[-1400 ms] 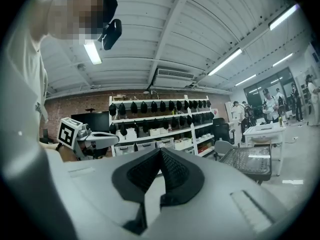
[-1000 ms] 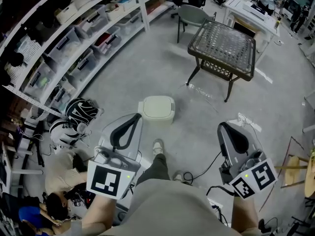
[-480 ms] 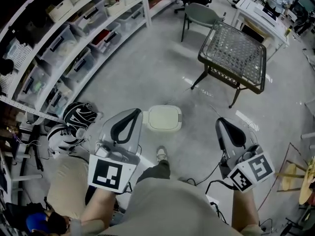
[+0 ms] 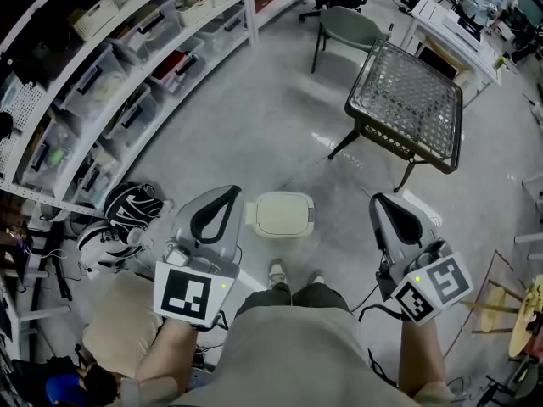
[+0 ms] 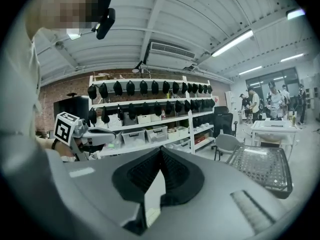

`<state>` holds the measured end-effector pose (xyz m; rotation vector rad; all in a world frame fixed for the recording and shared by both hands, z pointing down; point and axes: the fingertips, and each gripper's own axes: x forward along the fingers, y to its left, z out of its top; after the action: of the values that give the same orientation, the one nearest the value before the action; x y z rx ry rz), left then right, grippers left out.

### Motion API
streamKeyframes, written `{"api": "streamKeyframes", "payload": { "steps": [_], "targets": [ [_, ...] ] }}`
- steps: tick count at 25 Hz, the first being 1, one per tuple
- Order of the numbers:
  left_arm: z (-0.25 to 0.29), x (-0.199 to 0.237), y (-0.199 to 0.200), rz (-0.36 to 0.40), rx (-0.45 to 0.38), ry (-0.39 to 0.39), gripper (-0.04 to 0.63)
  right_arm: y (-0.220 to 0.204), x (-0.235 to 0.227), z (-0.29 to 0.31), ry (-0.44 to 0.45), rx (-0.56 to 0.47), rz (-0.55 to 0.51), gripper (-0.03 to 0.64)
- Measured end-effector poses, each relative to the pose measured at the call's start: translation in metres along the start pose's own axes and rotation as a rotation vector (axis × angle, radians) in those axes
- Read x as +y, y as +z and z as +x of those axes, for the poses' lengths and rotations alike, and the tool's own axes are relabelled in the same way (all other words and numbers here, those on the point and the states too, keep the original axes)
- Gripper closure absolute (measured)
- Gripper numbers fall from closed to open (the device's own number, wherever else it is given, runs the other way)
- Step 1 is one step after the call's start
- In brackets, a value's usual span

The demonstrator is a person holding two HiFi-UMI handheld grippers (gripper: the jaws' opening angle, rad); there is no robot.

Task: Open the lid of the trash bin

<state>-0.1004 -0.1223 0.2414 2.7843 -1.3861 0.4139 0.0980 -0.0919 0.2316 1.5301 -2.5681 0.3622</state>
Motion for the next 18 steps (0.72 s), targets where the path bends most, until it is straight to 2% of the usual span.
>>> {"api": "streamKeyframes", "payload": {
  "steps": [10, 14, 18],
  "targets": [
    [0.036, 0.001, -0.013, -0.027, 0.061, 0.065, 0.592, -0.020, -0.044, 0.028, 0.064, 0.076, 0.023, 0.614],
    [0.057, -0.001, -0.034, -0.050, 0.117, 0.065, 0.592, -0.041, -0.062, 0.046, 0.082, 0.138, 0.038, 0.614],
    [0.083, 0.001, -0.064, -0.033, 0.152, 0.043, 0.594, -0.075, -0.078, 0.072, 0.095, 0.198, 0.065, 0.614]
  ]
}}
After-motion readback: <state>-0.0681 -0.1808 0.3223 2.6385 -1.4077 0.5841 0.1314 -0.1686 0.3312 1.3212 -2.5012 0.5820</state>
